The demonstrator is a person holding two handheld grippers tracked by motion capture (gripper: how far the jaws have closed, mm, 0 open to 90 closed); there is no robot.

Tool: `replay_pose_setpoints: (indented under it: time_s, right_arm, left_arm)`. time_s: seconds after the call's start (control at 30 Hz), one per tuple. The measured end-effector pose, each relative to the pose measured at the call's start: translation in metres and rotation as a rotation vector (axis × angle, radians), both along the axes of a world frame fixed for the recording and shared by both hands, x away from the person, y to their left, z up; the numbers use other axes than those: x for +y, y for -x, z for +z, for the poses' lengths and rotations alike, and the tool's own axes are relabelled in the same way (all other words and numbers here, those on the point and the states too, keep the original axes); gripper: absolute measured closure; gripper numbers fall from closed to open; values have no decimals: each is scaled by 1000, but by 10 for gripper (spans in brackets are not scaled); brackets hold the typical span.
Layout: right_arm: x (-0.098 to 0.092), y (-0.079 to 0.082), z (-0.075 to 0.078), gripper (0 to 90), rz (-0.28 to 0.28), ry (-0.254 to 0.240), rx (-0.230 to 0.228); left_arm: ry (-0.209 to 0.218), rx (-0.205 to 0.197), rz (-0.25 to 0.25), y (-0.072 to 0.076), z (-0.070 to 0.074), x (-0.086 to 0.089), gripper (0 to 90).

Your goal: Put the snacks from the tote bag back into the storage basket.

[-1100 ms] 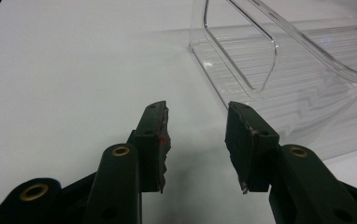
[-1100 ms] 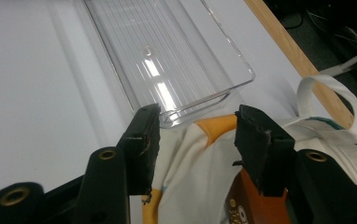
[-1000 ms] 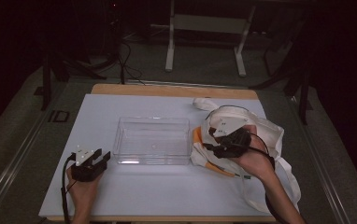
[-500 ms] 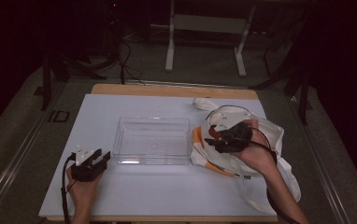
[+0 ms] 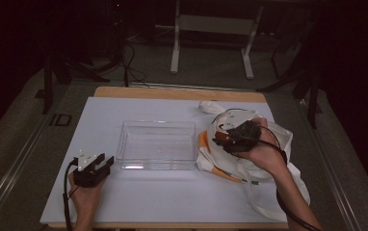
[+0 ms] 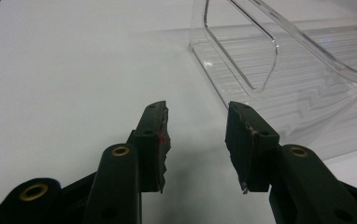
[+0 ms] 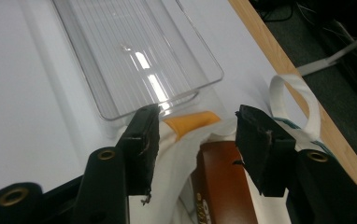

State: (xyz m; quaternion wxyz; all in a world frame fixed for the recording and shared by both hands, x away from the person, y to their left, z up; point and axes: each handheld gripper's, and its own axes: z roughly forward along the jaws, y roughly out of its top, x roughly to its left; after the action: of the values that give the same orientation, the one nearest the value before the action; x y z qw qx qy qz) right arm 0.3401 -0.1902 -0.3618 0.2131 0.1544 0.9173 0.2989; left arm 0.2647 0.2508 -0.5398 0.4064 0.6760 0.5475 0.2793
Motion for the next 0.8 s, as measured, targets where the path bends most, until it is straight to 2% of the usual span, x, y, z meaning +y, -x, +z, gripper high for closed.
replay_pose_setpoints:
  time_s: [0.8]
  right_arm:
    - [-26,-22,0,477,-85,6,26]
  left_arm:
    - [3,1,1,0,0,0,591]
